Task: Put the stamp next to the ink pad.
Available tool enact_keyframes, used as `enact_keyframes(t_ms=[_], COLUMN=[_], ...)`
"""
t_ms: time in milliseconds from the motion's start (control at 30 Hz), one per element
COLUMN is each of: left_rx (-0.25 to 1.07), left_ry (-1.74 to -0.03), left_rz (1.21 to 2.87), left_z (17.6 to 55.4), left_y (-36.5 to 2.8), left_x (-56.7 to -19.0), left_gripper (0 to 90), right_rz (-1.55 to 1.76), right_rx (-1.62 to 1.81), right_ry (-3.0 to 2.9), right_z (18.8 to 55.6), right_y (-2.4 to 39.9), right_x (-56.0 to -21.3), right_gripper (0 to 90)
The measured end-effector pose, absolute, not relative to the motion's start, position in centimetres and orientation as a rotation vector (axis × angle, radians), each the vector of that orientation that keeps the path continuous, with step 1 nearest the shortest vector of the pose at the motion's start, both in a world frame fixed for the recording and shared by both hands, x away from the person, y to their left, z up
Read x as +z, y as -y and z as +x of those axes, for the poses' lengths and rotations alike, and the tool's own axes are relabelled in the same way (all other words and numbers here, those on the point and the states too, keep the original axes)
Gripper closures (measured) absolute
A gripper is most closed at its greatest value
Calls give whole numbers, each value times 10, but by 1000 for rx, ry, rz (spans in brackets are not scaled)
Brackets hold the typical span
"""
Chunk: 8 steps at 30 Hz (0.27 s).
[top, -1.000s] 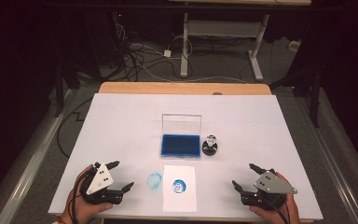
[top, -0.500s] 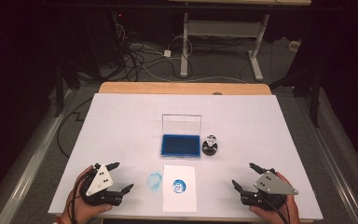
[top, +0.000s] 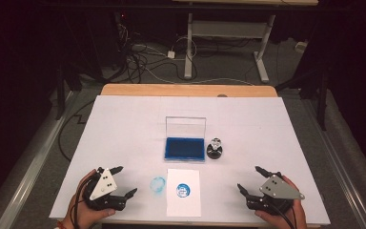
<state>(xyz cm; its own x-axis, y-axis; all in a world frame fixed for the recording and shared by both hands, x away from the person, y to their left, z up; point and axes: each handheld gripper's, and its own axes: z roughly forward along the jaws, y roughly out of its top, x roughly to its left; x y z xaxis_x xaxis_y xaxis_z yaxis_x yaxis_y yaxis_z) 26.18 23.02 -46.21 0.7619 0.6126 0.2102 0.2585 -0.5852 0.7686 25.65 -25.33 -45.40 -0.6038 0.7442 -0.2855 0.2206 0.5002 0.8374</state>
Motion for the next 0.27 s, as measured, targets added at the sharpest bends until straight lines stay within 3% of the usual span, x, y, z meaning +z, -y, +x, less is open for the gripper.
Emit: enact_keyframes(t_ms=[267], left_rx=[605], left_ry=[-651], left_rz=[2210], left_z=[262], left_y=[-228], left_x=[-463], left_gripper=[167], right_rz=[790], right_rx=[1054], right_ry=[-2099], right_z=[260], right_y=[253], right_x=[-455], right_gripper=[219])
